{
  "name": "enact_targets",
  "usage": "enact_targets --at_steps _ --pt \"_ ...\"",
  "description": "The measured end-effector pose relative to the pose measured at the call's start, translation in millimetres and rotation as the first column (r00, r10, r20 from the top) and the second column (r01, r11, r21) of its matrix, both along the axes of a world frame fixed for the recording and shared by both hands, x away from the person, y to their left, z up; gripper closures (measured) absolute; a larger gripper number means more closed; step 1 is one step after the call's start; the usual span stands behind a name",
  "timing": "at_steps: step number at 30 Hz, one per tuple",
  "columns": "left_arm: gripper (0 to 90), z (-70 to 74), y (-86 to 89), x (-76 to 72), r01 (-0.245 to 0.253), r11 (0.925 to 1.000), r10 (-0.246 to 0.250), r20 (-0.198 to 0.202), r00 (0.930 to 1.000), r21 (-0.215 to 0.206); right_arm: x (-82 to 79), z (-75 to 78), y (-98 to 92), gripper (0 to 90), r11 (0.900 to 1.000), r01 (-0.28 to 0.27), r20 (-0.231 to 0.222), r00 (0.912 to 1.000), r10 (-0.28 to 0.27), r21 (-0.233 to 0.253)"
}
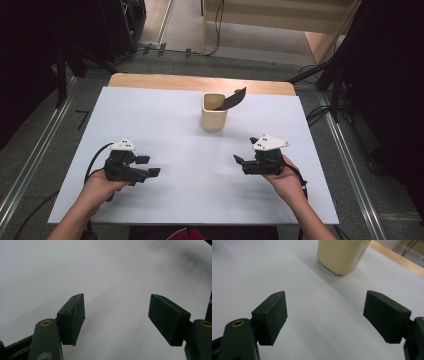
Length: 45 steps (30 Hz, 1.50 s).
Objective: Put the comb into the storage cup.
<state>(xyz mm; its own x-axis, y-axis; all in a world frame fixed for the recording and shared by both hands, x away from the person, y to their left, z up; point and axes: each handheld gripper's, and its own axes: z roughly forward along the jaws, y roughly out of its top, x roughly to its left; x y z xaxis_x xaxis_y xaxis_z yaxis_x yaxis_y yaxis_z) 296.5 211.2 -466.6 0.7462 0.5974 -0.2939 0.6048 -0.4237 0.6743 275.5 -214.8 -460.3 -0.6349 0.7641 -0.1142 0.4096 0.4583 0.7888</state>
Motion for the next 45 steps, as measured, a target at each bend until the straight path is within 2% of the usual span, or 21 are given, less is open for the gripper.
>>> enact_targets --at_steps 12,28,37,45 --pt "30.8 0.4 0.7 -4.8 0.011 0.9999 -0.011 -0.001 0.9999 -0.008 -15.1 -5.3 -21.3 17.7 1.0 0.009 -0.019 0.9998 -0.009 -0.006" --pt "30.8 0.2 2.5 -10.9 0.018 0.9997 -0.018 0.0 0.9998 -0.016 -36.0 -11.0 -39.7 17.8 0.999 0.037 -0.054 0.9979 -0.036 0.025" --pt "30.8 -0.5 3.1 -12.6 0.022 0.9997 -0.022 0.001 0.9998 -0.015 -43.6 -13.9 -46.0 17.8 0.999 0.037 -0.063 0.9973 -0.037 0.005" --pt "30.8 -1.0 2.4 -12.1 0.023 0.9997 -0.023 0.0 0.9997 -0.013 -45.5 -14.3 -51.8 17.8 0.999 0.048 -0.068 0.9966 -0.046 0.024"
